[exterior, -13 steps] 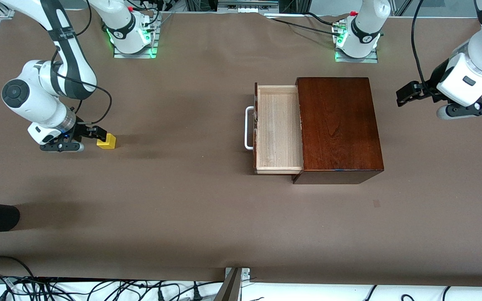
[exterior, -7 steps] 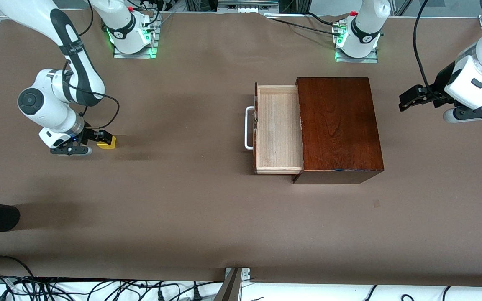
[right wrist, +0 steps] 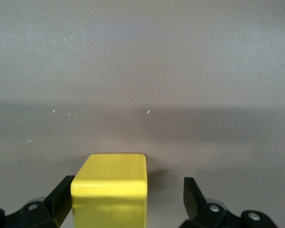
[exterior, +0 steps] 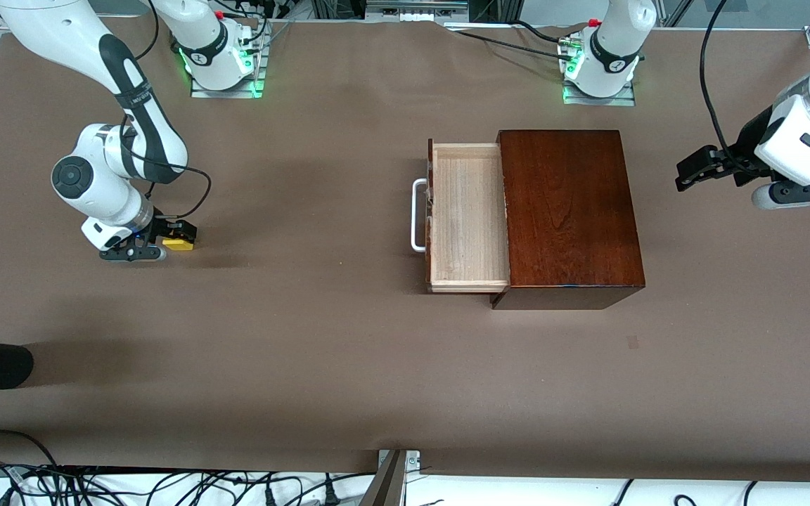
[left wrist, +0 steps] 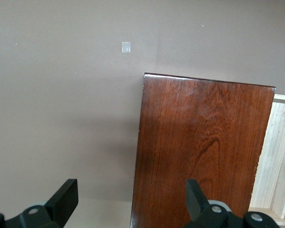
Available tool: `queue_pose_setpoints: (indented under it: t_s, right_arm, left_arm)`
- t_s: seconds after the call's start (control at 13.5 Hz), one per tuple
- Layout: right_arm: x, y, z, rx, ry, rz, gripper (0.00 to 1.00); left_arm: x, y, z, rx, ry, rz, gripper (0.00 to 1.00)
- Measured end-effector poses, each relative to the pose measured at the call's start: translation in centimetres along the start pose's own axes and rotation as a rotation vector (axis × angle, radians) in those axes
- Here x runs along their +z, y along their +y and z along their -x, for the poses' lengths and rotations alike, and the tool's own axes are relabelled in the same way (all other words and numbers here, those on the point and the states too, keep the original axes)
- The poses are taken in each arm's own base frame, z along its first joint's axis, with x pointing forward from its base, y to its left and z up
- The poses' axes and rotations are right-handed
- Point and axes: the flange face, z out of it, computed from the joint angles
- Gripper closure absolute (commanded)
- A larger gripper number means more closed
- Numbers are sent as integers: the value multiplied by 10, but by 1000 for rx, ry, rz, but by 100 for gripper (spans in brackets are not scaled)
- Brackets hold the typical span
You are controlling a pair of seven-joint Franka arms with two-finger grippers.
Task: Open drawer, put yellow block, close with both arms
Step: 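Close the right gripper on the yellow cube and lift it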
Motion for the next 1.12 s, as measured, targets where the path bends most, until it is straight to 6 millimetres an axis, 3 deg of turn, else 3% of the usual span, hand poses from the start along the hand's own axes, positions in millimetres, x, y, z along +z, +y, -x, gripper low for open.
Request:
queue_pose_setpoints:
  t_s: [0.3, 0.37, 0.67, 0.82, 1.12]
  right_arm:
    - [3, 0, 3, 15, -6, -13, 80]
    - [3, 0, 4, 17, -8, -14, 87]
    - [2, -3, 3, 10, -4, -17, 88]
    - [-12, -16, -2, -12, 6, -28, 89]
    - [-87, -62, -24, -91, 34, -70, 91]
  left_arm:
    - [5, 0, -7, -2, 9, 2, 0]
    - [6, 0, -9, -3, 10, 2, 0]
    - [3, 1, -14, -3, 48, 10, 0]
    - [2, 2, -17, -3, 67, 14, 0]
    - [4, 4, -28, -4, 110, 22, 0]
